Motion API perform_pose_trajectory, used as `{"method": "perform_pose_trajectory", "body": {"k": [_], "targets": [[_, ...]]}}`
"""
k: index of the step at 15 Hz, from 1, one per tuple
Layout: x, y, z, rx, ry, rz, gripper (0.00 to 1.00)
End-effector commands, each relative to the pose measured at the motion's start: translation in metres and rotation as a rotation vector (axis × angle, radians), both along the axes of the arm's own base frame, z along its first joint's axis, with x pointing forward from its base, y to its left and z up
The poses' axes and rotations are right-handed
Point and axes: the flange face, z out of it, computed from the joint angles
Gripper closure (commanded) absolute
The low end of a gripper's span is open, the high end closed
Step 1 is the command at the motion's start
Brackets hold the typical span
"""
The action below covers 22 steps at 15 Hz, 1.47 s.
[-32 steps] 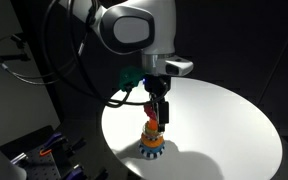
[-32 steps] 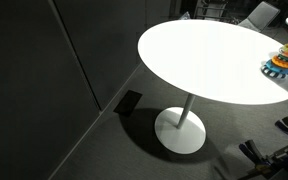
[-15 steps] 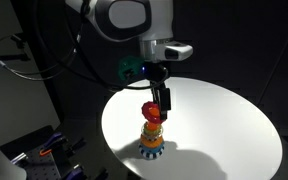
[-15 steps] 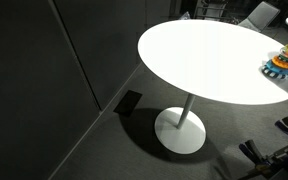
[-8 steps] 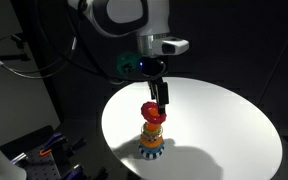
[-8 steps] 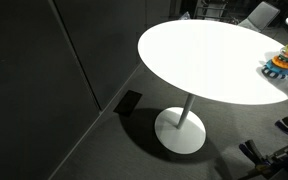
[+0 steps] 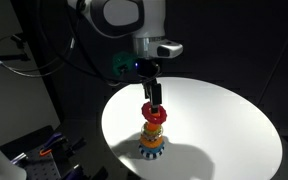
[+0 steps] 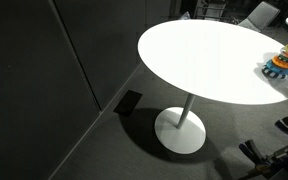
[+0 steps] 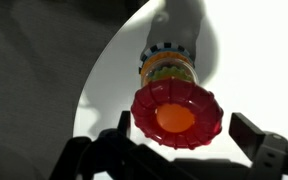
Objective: Put the circular object on the orange object
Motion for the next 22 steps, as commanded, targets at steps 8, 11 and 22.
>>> {"method": "perform_pose_trajectory", "body": {"k": [8, 11, 22], "targets": [[-0.004, 0.026, -0.008, 0.115, -0.040, 0.087, 0.00], [-0.006, 0.028, -0.015, 0.142, -0.041, 0.096, 0.00], [-0.009, 0.030, -0.017, 0.152, -0.045, 0.125, 0.00]]}}
